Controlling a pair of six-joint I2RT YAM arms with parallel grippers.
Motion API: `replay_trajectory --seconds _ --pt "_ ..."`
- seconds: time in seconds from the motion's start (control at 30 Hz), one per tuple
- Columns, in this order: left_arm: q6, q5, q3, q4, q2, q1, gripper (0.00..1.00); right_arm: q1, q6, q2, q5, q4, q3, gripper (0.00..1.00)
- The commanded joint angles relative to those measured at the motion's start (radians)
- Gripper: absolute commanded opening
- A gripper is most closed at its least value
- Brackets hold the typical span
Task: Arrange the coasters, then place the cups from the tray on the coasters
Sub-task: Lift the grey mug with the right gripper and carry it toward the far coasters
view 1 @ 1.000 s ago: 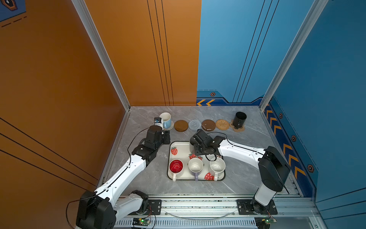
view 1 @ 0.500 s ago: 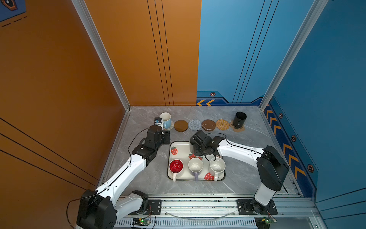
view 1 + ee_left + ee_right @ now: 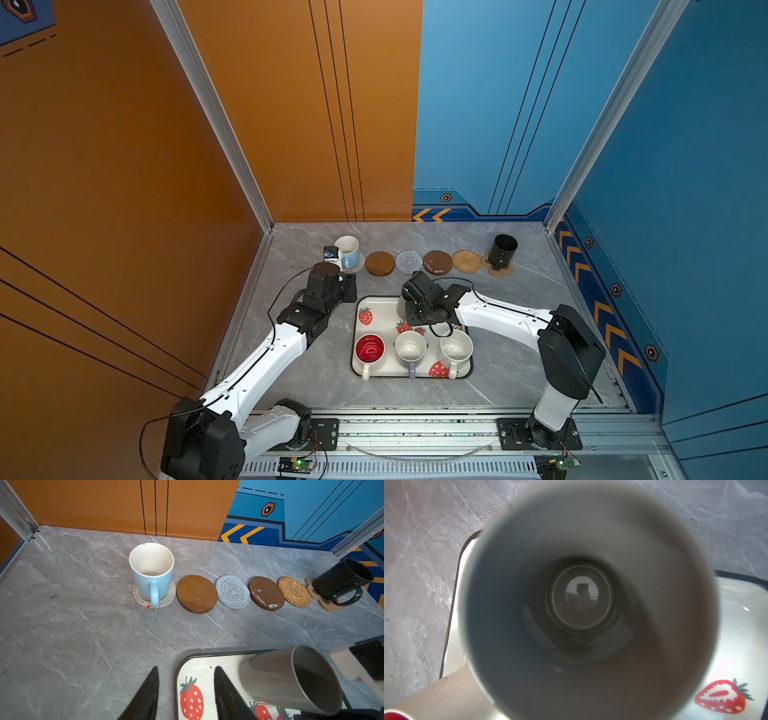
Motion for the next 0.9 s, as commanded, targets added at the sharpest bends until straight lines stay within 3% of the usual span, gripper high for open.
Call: replay_trajectory --seconds 0.0,0.57,0.87 --pt "-0.006 0.020 0.000 0.013 0.001 0.011 0.44 0.001 -0.017 -0.017 0.095 -0.009 0.034 0.00" --pt "0.000 0.011 -0.017 0.010 -0.030 0.016 0.44 0.004 -0.095 -0.085 0.194 -0.106 0.104 0.00" --pt "0.000 0.015 -0.020 0.015 -0.030 0.019 0.44 -0.053 -0.161 -0.149 0.200 -0.149 0.130 0.00"
